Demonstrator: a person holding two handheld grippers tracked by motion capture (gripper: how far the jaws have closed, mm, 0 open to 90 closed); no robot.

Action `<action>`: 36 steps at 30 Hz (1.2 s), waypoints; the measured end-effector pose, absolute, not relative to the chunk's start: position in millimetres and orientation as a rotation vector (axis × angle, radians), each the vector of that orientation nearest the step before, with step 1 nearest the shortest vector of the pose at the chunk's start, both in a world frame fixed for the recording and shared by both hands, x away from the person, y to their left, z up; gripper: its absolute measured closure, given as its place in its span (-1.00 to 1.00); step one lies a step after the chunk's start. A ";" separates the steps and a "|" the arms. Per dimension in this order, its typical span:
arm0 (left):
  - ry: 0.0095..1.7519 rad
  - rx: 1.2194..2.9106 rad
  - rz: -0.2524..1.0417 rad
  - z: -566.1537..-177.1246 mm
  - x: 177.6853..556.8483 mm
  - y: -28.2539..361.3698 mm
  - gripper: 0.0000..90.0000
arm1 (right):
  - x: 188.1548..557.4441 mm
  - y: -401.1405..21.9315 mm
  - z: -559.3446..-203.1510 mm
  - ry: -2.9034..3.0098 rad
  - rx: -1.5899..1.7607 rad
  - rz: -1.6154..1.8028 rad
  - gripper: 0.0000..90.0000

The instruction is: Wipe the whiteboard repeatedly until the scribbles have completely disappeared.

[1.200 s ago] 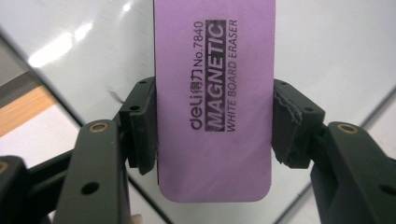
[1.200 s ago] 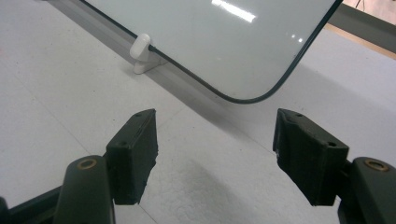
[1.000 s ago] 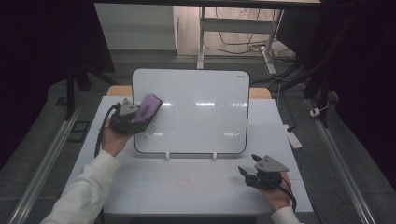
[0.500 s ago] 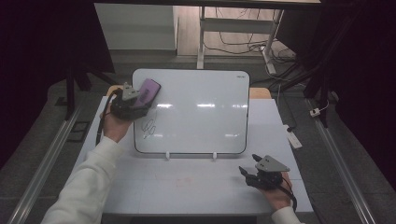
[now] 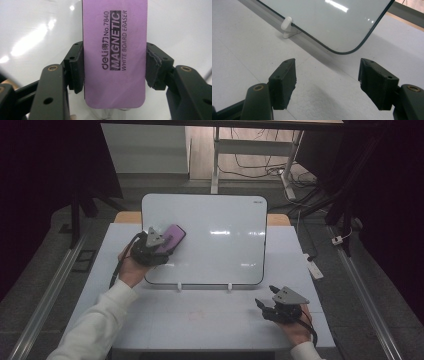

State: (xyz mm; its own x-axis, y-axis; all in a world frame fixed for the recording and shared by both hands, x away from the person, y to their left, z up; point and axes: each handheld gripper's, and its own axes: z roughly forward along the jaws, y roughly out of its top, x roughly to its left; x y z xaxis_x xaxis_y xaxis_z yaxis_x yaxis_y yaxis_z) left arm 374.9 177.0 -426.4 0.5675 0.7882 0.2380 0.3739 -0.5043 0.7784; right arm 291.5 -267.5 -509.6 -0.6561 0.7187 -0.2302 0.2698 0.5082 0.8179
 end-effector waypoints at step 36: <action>1.101 2.031 0.874 -391.9 398.8 206.5 -0.09 | 292.0 -268.4 -510.4 2.197 0.804 1.042 -0.33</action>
State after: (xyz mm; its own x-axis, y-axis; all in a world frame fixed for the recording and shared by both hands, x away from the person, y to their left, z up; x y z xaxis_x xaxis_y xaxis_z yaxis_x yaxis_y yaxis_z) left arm 398.8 206.5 -391.9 0.4221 0.8738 0.2413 0.4334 -0.4284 0.7929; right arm 292.0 -268.4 -510.4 -0.6552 0.7176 -0.2362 0.2712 0.5152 0.8130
